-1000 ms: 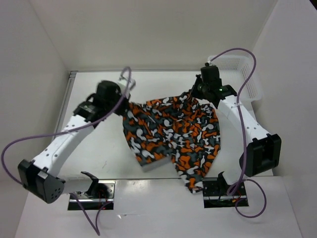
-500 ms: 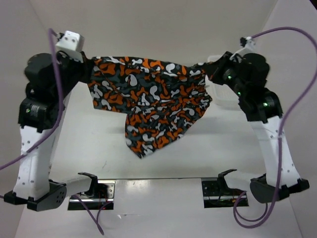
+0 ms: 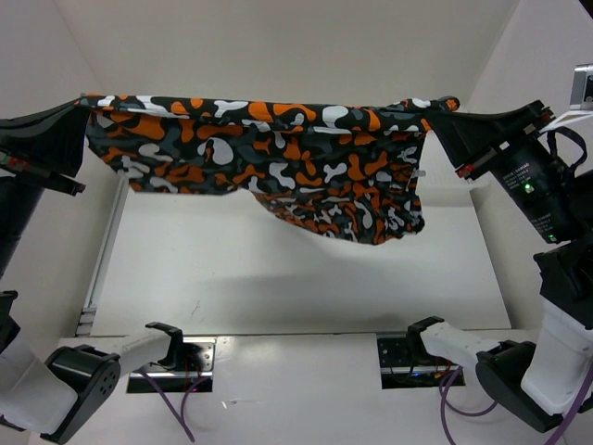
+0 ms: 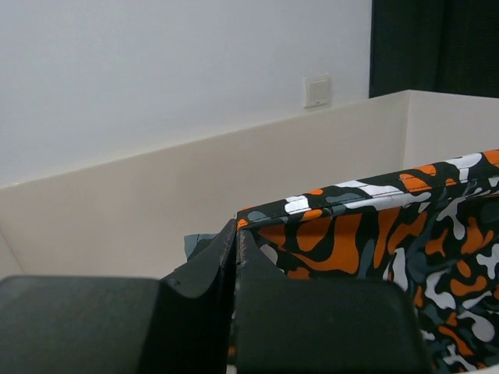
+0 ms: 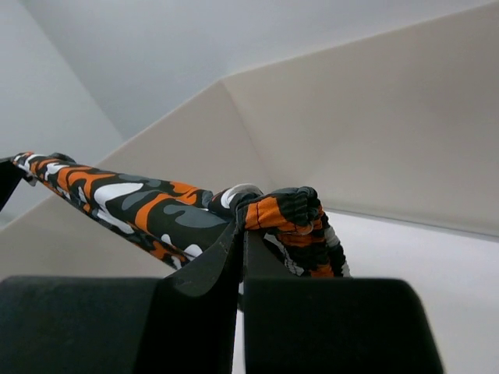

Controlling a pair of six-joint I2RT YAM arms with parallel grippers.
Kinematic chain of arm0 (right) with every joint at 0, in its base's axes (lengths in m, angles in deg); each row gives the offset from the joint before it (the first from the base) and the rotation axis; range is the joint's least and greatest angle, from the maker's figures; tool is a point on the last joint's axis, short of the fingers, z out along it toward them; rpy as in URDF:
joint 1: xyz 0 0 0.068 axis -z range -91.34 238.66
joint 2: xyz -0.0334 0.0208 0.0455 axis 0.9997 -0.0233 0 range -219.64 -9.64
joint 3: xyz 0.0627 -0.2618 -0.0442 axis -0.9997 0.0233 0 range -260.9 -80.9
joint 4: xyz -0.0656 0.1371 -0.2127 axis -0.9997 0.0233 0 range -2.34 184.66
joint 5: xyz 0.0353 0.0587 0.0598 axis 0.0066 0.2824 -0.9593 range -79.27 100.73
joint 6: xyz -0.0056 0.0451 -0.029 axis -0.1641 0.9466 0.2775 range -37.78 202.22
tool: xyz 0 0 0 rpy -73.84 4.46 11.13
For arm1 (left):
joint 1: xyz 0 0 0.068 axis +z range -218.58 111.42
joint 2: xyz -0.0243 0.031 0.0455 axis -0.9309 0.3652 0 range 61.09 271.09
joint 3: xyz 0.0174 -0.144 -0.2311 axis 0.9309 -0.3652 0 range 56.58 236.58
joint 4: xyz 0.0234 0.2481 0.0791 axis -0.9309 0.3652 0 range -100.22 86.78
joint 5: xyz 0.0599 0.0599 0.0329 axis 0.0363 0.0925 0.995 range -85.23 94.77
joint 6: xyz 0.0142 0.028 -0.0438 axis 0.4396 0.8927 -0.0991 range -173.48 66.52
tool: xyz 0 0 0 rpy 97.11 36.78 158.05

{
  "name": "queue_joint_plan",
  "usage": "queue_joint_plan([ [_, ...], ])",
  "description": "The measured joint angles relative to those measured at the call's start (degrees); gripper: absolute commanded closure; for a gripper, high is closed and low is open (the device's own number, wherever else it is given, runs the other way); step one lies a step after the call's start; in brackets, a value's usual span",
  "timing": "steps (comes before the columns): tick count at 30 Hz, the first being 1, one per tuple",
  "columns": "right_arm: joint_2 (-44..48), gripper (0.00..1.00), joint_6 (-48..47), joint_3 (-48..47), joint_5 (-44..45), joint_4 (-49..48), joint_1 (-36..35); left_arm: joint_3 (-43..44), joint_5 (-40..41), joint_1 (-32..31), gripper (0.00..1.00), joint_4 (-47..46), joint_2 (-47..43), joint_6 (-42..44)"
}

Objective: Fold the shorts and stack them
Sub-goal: Flatten the shorts out

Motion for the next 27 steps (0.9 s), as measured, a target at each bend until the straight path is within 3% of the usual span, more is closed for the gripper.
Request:
queue_joint_plan([
  [9, 0.04, 0.98, -0.07, 0.55, 1.33, 2.4, -0.26, 0.59, 0.76, 0.0, 1.0, 2.99, 1.6, 0.02],
  [16, 2.6, 0.98, -0.09, 13.31, 7.28, 0.7, -0.28, -0.48, 2.38, 0.0, 1.0, 4.02, 7.08, 0.04],
  [21, 0.5, 0.98, -0.17, 26.32, 13.77, -2.25, 0.09, -9.18, 5.51, 0.11, 1.0, 2.34, 10.32, 0.13],
  [27, -11.96, 1.0, -0.28, 35.23, 17.31, -6.86, 1.22, -24.87, 5.29, 5.05, 1.0, -2.64, 16.68, 0.22],
])
